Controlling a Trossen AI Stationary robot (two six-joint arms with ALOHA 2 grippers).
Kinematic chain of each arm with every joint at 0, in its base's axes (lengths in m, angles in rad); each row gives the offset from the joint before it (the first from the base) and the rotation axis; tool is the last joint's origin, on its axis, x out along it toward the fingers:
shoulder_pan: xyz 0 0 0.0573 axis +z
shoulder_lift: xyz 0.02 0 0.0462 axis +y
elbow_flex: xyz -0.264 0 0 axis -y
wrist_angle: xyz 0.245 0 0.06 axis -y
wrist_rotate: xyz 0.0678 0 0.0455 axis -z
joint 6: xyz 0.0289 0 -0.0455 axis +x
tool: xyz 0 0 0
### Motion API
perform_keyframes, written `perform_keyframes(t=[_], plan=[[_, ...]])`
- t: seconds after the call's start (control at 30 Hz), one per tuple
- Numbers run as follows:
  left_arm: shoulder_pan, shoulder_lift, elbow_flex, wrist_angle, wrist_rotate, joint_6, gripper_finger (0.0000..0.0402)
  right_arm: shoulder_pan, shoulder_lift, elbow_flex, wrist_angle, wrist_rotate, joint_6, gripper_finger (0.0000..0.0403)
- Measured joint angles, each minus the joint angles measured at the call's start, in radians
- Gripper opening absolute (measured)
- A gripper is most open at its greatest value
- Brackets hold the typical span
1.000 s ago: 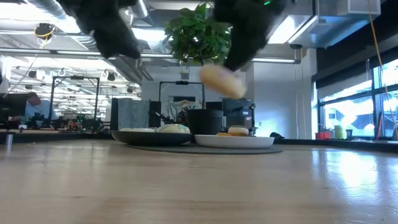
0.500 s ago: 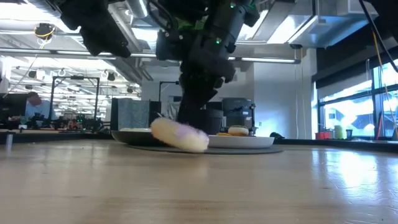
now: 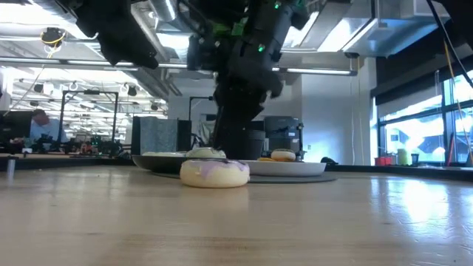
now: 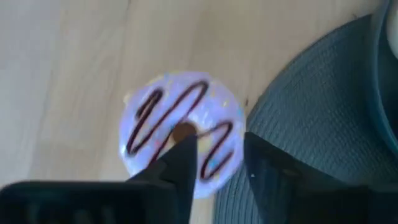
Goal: Pick & Place donuts
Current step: Put the big pink donut on the dark green plate
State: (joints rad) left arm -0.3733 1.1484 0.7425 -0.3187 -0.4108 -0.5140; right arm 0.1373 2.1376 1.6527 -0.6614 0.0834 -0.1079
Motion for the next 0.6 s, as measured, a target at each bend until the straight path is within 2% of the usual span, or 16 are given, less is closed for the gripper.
perform_keyframes(t=[0.17, 0.27, 0.4, 0.5, 0.6], plan=[[0.004, 0.033, -0.001, 0.021, -0.081, -0.013, 0.0132, 0.012, -0.069, -0.001, -0.150, -0.001, 0.020, 0.0173], [0.026, 0.088, -0.002, 0.077, -0.086, -0.001, 0.0132, 0.012, -0.128, -0.050, -0.199, -0.036, 0.061, 0.0185], [0.074, 0.200, -0.002, 0.270, 0.011, 0.050, 0.0132, 0.012, -0.241, -0.202, -0.150, -0.044, 0.152, 0.0188], [0.099, 0.290, -0.002, 0.421, 0.109, 0.115, 0.0132, 0.012, -0.347, -0.333, -0.095, 0.011, 0.268, 0.0189], [0.122, 0.366, -0.001, 0.504, 0.182, 0.172, 0.0132, 0.024, -0.461, -0.462, -0.057, 0.086, 0.387, 0.0189]])
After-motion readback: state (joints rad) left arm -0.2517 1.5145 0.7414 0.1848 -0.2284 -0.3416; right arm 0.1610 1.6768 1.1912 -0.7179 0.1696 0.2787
